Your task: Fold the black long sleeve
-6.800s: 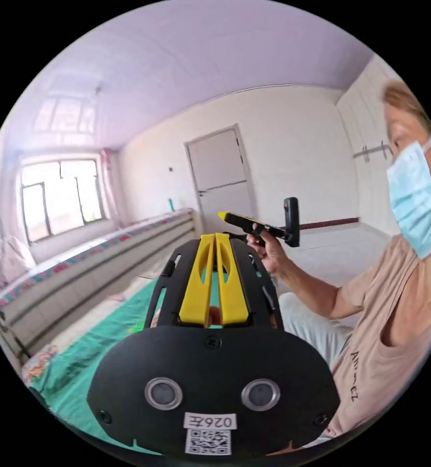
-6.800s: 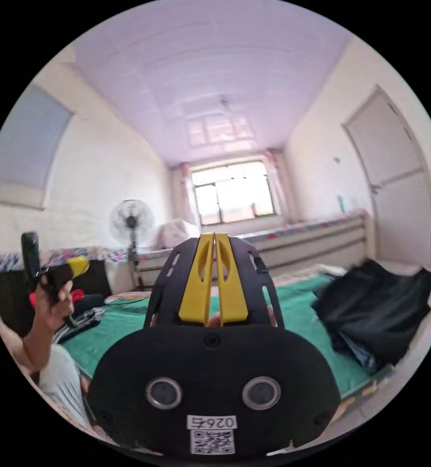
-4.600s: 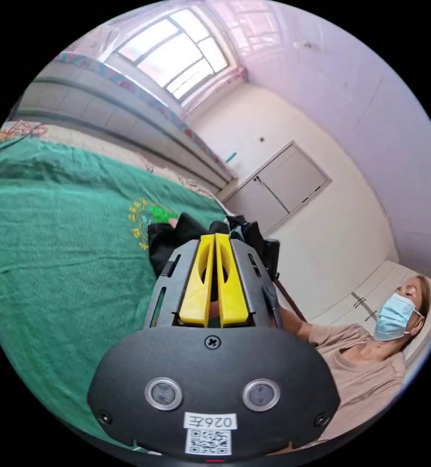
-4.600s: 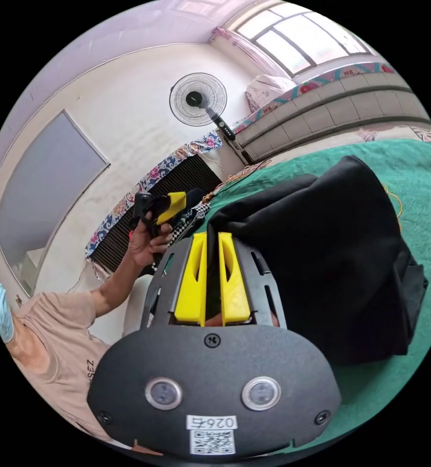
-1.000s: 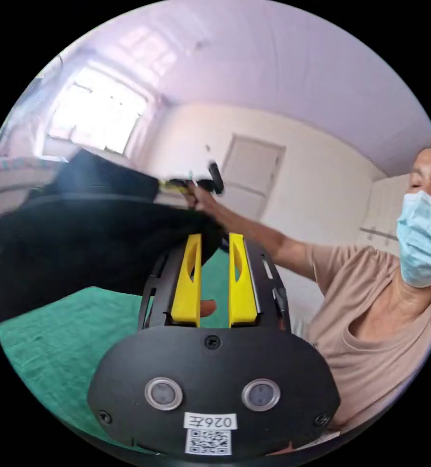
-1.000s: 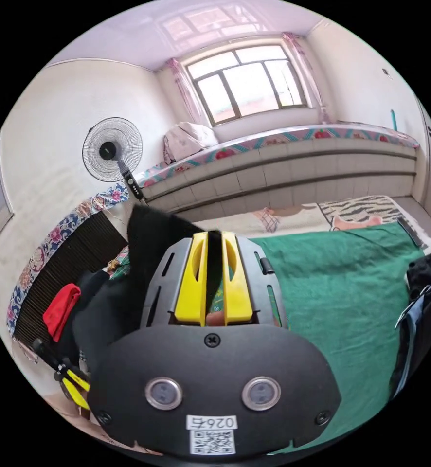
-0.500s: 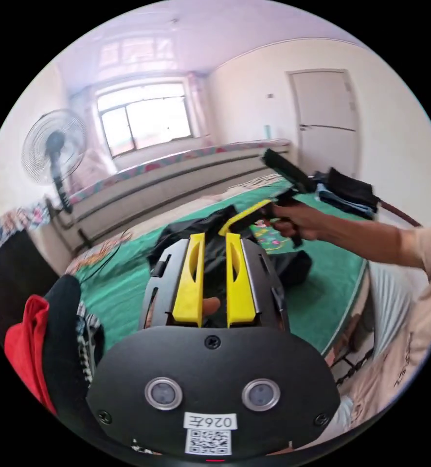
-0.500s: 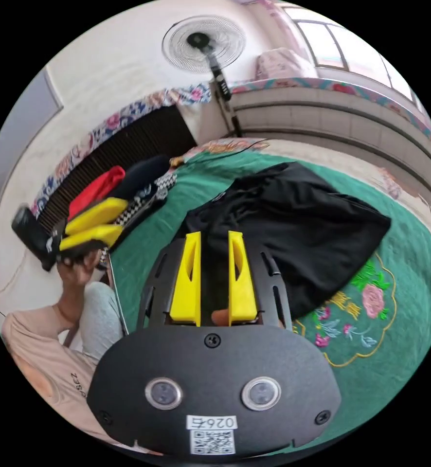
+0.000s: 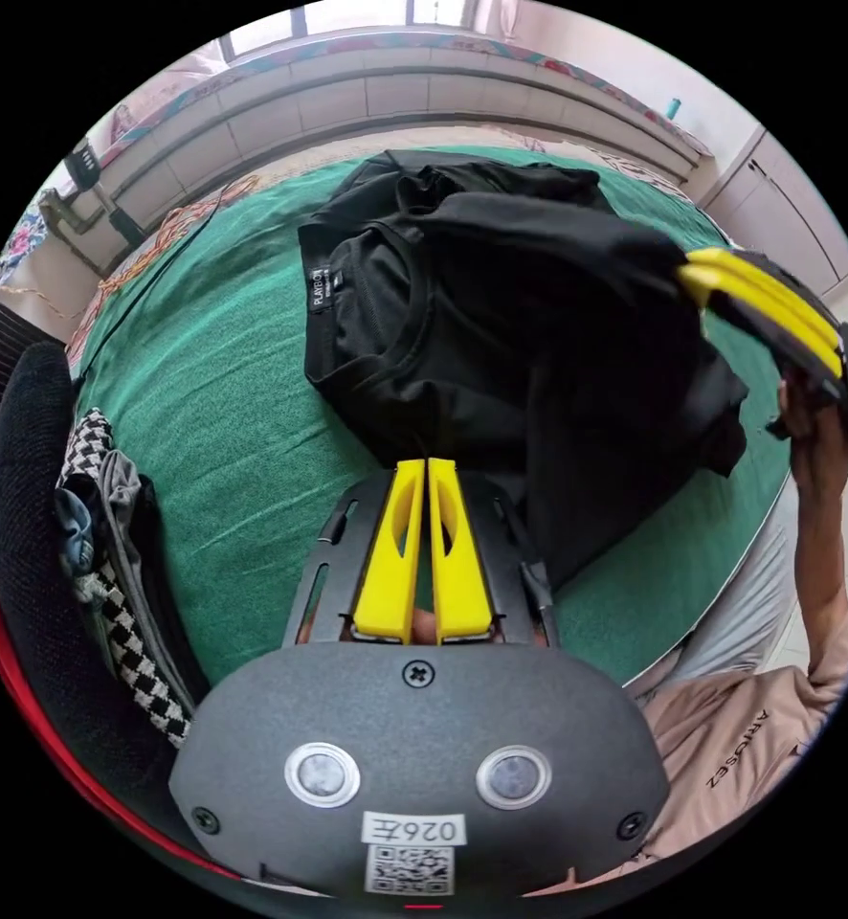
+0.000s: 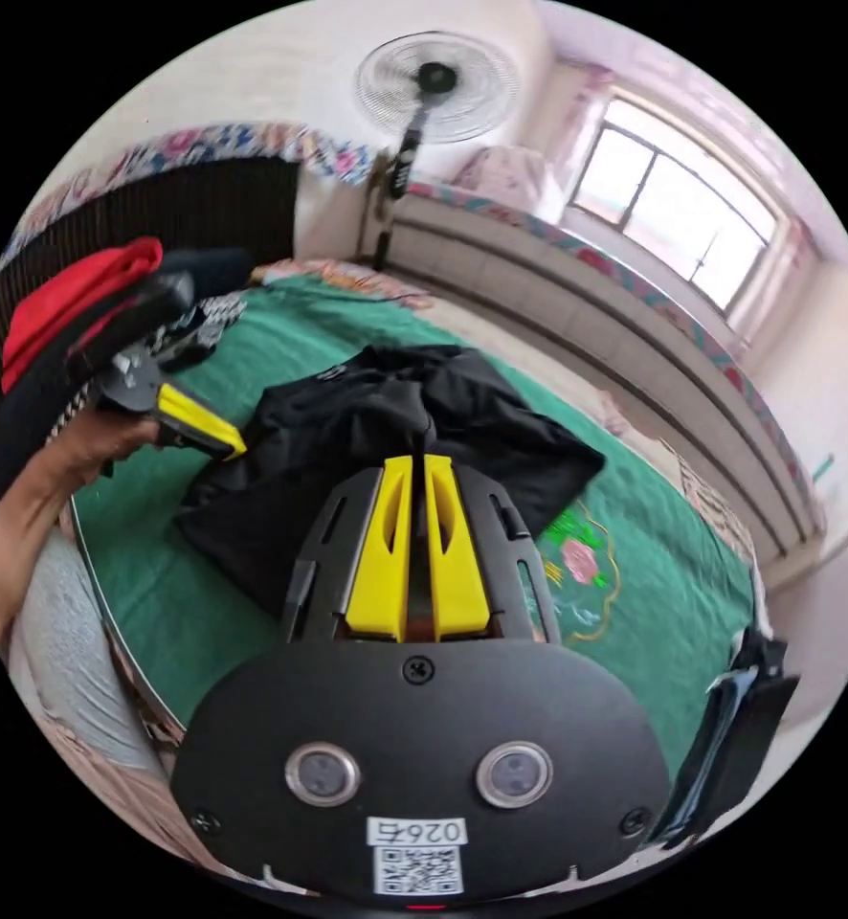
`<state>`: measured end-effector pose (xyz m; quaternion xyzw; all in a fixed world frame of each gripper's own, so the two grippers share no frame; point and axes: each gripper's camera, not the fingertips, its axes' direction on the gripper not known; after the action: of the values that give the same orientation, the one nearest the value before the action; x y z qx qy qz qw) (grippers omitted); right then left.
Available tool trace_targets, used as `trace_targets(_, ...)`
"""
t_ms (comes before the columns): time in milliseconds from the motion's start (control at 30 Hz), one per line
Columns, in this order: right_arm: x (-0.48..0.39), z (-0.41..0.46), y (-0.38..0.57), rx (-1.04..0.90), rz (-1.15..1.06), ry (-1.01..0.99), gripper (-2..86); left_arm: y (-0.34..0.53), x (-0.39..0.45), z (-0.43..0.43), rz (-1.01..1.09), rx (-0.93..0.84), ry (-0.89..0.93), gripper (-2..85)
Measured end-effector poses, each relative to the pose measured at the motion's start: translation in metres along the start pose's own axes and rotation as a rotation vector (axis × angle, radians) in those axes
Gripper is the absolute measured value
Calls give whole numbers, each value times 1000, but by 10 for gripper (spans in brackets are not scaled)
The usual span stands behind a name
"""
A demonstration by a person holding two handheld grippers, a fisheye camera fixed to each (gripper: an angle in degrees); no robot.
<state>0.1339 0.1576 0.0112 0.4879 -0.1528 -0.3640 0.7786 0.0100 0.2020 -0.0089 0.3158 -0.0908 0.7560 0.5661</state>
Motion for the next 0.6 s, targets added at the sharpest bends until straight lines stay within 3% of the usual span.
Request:
trace_targets(167, 234, -119, 160, 83, 482, 54, -12, 25, -12, -20, 5, 94, 43, -5)
trace_targets(300, 343, -151, 287, -81, 795, 109, -9, 53, -22, -34, -60, 204, 135, -3)
trace_targets(367, 380, -173, 345, -36, 963, 119, -5, 60, -22, -40, -108, 277, 132, -1)
trace_targets(467, 389, -189, 351, 110, 962, 20, 11, 67, -4, -49, -100, 402, 81, 12)
trace_targets(600, 362, -158, 281, 46, 712, -62, 19, 49, 56, -24, 109, 393, 172, 57)
